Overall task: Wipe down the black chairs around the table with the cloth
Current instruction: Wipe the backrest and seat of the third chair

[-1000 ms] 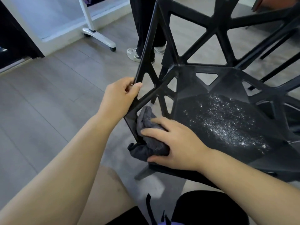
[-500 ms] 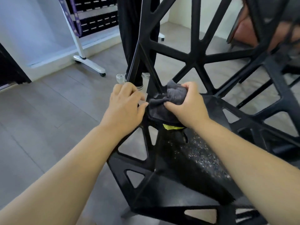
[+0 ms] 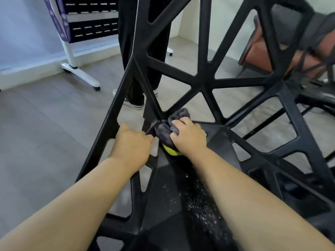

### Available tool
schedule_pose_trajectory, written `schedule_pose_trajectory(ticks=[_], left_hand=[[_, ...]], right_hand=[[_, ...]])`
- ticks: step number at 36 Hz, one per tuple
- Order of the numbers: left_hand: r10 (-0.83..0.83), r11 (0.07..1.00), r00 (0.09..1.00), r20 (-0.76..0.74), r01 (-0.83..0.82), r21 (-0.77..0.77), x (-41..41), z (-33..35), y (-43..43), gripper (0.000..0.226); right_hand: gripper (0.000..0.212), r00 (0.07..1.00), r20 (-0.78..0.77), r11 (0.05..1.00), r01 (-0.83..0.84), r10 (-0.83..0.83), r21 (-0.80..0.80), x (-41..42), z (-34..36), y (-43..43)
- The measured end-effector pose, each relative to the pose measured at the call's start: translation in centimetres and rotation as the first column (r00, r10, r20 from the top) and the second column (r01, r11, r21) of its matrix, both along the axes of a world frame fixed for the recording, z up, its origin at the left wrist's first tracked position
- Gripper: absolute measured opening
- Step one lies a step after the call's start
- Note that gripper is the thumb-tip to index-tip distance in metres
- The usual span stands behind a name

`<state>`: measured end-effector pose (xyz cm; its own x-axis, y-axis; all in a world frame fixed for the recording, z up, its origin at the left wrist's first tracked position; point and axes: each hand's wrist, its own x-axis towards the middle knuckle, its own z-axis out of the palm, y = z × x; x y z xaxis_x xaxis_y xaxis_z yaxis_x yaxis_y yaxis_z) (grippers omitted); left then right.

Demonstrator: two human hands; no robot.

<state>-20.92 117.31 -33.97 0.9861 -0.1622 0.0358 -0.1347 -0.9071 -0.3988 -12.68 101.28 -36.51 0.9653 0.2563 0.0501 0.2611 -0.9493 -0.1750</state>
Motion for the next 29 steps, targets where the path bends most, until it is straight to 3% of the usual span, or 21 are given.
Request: schedule_pose_trajectory(ticks=[2,9,11,13,16,19,22,24,26,29], left_hand=[[0.029,1.0,1.0,0.006,-0.029,-0.005,0.4,-0.1,-0.4,0.018],[0.07,0.997,0.998,-0.001,-0.07,0.018,1.4,-0.8,-0.8,0.022],[0.062,0.998,0.998,-0.015,-0.062,0.021,1.5,-0.7,-0.8,0.018],[0.059,0.998,0.998,-0.02,-0.059,0.016,1.4,-0.5,-0.8,0.017],[0.058,0.998,0.998,-0.03,-0.058,0.013,1.2,-0.3,-0.7,0.016],[0.048,0.999,0.998,-0.036,-0.048,-0.004,1.1,-0.1,-0.7,0.017],[0.043,0.999,0.999,-0.029,-0.044,-0.023,0.9,0.1,-0.8,0.02],[0.051,0.999,0.999,-0.015,-0.051,-0.017,0.8,0.1,-0.7,0.019],[0.063,0.998,0.998,-0.009,-0.063,-0.006,0.8,0.0,-0.7,0.019],[0.071,0.997,0.997,-0.014,-0.071,-0.011,0.8,-0.1,-0.7,0.021]], right_hand=[[0.041,0.997,0.032,0.994,0.076,-0.074,-0.082,0.4,0.0,-3.1],[0.039,0.893,0.074,0.888,0.45,-0.445,-0.097,1.8,0.2,-9.1],[0.041,0.854,0.064,0.853,0.519,-0.516,-0.048,1.9,0.1,-8.2],[0.042,0.816,-0.012,0.811,0.577,-0.578,0.102,2.4,0.1,-6.4],[0.04,0.845,-0.108,0.805,0.533,-0.524,0.26,2.2,0.3,-2.3],[0.037,0.969,-0.106,0.933,0.245,-0.224,0.264,0.5,0.3,2.0],[0.024,0.994,-0.102,0.97,-0.005,0.031,0.244,-0.2,0.5,2.9],[0.029,0.99,-0.102,0.984,-0.078,0.095,0.162,0.1,0.5,0.8],[0.038,0.997,-0.071,0.999,-0.012,0.015,0.039,0.6,0.1,-2.7],[0.043,0.96,-0.001,0.96,0.281,-0.281,-0.023,1.0,0.0,-8.9]])
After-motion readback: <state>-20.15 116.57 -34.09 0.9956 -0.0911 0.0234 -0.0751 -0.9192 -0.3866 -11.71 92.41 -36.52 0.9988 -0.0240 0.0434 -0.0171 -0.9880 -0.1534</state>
